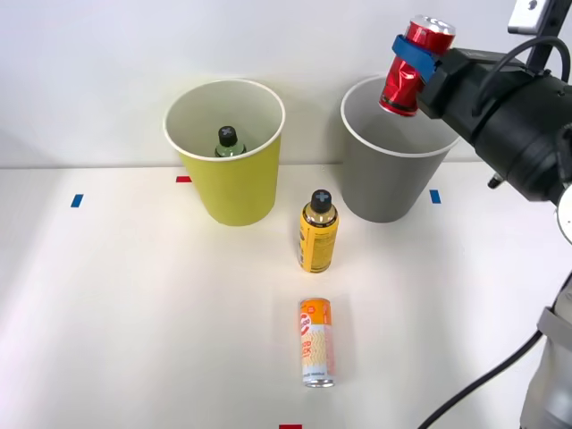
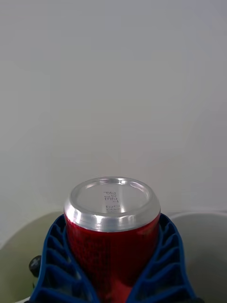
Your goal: Put cans in the gray bin, plastic bottles in the light green bin
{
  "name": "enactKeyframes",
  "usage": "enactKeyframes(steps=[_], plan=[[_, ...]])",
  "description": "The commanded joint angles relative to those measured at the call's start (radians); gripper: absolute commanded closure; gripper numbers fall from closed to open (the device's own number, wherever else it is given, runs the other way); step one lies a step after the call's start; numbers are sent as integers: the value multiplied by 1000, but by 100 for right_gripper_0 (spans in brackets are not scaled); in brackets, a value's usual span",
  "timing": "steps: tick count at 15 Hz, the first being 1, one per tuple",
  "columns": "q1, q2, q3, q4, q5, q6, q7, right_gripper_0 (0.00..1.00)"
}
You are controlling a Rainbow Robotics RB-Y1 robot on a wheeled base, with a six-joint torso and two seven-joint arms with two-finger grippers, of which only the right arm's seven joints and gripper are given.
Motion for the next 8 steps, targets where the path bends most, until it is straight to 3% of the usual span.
enactKeyframes(steps=[1, 3, 8], plan=[[-114, -18, -13, 181, 64, -116, 17, 100], [-168, -53, -20, 255, 115, -116, 18, 100], [-195, -133, -16, 356, 118, -118, 30, 100]])
